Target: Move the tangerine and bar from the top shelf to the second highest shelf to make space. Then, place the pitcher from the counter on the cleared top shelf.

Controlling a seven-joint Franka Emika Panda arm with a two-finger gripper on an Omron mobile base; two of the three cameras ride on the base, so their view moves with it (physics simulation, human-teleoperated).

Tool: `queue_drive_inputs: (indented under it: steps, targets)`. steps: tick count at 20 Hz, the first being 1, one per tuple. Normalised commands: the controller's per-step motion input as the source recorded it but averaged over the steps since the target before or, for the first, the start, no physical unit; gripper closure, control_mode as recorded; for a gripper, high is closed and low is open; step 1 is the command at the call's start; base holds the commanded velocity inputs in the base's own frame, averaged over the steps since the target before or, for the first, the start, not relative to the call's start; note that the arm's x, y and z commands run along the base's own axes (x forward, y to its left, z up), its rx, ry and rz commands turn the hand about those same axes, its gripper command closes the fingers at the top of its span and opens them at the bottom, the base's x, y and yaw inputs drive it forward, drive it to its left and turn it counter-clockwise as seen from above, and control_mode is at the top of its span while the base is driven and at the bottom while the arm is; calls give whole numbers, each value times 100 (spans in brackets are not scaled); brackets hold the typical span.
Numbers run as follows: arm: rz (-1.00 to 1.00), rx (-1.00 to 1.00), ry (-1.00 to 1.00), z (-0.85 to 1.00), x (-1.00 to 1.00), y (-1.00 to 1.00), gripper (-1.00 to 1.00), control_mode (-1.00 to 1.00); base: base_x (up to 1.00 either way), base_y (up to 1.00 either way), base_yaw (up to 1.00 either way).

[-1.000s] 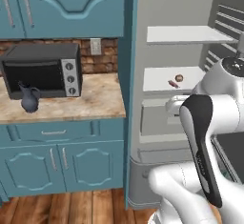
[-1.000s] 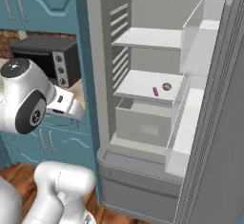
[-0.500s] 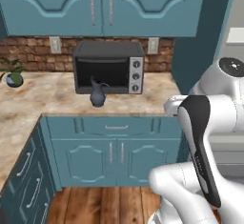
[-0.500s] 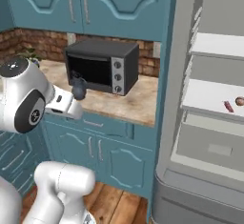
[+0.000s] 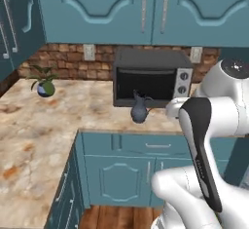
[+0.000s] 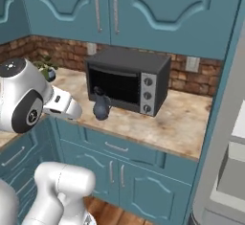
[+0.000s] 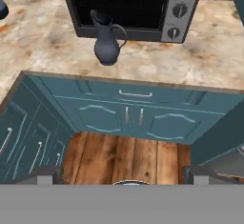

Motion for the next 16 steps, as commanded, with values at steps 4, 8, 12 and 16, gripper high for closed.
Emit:
queue_drive_inputs:
  steps: [4,8,12,16]
  targets:
    - [0,0,0,0,0,0,-100,100,74,17,10]
    - [0,0,0,0,0,0,-100,100,65,21,10]
    - [0,0,0,0,0,0,-100,100,58,27,10]
    - [0,0,0,0,0,0,-100,100,46,24,11]
